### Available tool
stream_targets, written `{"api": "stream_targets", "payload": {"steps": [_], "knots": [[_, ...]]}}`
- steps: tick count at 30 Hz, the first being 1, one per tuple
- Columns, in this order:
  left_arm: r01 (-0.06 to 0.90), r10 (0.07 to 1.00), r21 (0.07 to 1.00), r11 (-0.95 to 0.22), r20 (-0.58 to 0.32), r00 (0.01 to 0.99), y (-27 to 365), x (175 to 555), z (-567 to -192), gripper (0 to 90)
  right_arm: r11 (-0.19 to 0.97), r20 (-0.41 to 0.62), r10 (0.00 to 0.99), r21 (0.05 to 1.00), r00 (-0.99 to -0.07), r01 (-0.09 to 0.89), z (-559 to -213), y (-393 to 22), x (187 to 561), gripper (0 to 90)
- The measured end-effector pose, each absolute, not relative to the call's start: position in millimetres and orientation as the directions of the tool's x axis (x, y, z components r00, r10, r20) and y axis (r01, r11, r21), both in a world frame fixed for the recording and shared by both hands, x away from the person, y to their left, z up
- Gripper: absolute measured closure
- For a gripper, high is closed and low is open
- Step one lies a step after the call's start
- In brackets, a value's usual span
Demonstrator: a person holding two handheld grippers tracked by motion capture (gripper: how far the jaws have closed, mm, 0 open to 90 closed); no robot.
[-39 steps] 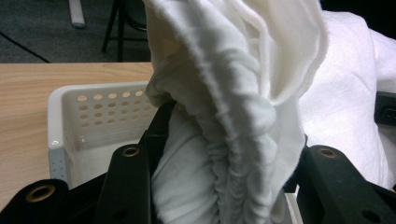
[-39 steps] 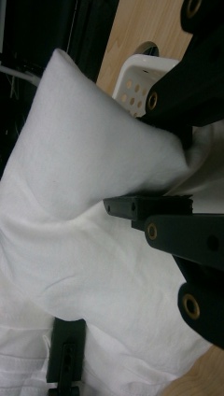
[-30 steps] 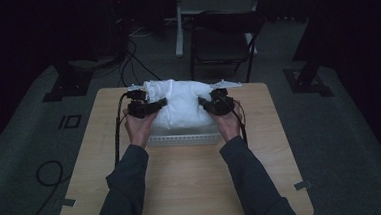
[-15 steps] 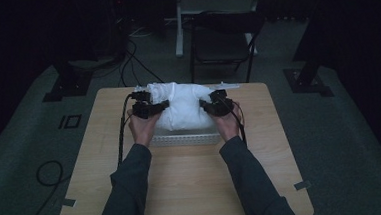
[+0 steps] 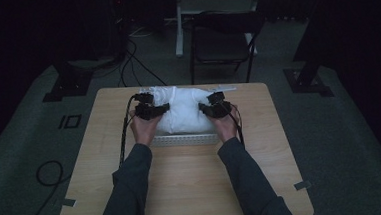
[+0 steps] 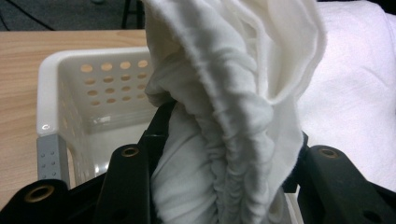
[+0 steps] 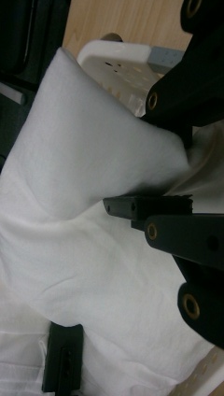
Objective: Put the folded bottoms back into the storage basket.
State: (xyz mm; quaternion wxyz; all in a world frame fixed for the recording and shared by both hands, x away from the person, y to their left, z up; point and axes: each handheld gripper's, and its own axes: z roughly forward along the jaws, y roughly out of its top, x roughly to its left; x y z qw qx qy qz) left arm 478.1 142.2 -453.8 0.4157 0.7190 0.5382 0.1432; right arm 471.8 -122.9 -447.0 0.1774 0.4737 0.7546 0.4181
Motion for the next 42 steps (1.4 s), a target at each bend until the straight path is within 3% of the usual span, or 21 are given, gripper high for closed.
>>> {"api": "stream_targets", "payload": {"steps": [13,30,35,39,42], "knots": [[0.67,0.918,0.721,-0.179,-0.122,0.377,131,473,-466,52.4,0.228,0.125,0.868,0.76,-0.481,0.608,-468,-119,471,72.2],[0.73,0.935,0.656,-0.191,-0.103,0.338,129,473,-484,52.1,0.284,0.092,0.866,0.717,-0.491,0.636,-480,-112,471,71.7],[0.754,0.947,0.63,-0.186,-0.088,0.307,128,474,-488,47.0,0.301,0.083,0.87,0.693,-0.487,0.655,-484,-111,471,71.2],[0.737,0.949,0.652,-0.18,-0.083,0.305,131,470,-486,41.4,0.309,0.071,0.874,0.684,-0.481,0.661,-484,-113,472,63.4],[0.73,0.948,0.674,-0.11,-0.15,0.281,141,468,-483,30.9,0.288,0.065,0.89,0.688,-0.452,0.666,-483,-116,472,46.2]]}}
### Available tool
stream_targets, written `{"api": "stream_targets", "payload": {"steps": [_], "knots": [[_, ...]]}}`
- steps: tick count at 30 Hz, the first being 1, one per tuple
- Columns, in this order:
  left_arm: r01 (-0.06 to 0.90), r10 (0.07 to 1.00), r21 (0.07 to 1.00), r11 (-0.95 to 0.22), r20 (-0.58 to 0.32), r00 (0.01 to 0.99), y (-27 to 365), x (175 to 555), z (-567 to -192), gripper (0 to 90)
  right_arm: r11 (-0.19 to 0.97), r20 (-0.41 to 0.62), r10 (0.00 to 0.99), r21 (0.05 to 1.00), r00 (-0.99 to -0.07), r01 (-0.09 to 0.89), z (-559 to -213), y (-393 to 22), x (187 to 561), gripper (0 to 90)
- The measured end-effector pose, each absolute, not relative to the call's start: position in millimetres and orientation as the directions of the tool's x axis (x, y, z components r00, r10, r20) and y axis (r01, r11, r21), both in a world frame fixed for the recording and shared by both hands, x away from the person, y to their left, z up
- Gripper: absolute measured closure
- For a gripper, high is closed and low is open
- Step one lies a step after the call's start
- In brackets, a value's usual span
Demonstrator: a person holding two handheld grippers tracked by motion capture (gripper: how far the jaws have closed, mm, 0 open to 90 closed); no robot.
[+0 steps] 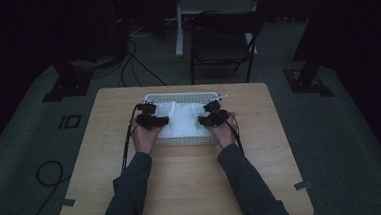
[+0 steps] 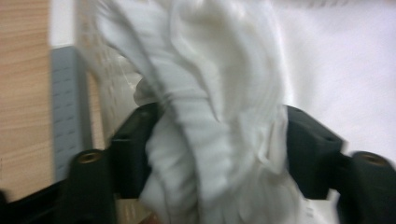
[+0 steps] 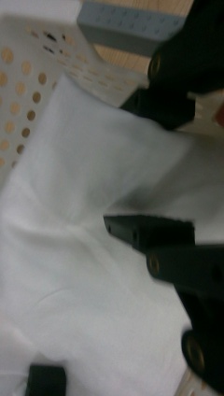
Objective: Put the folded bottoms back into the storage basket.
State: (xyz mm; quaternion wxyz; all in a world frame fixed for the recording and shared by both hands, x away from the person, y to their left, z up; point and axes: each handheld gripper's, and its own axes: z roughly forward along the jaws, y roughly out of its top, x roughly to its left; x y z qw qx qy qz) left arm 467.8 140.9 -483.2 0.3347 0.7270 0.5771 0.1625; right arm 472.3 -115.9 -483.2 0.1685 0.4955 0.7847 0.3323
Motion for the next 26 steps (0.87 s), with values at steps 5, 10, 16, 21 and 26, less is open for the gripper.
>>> {"api": "stream_targets", "payload": {"steps": [5,10,16,21,26], "knots": [[0.655,0.946,0.755,-0.037,-0.184,0.266,158,457,-461,24.8,0.253,0.055,0.905,0.729,-0.423,0.636,-472,-125,467,31.8],[0.624,0.94,0.781,-0.034,-0.188,0.286,168,448,-449,25.0,0.213,0.064,0.905,0.788,-0.421,0.577,-452,-138,455,30.1],[0.603,0.929,0.798,-0.015,-0.212,0.302,176,430,-449,25.3,0.201,0.063,0.902,0.815,-0.428,0.543,-444,-155,435,31.8],[0.58,0.915,0.814,-0.01,-0.227,0.334,177,410,-452,25.2,0.182,0.11,0.888,0.807,-0.446,0.562,-448,-165,421,32.0],[0.558,0.906,0.83,-0.005,-0.233,0.354,179,390,-457,25.6,0.202,0.102,0.876,0.81,-0.471,0.55,-452,-166,406,32.0]]}}
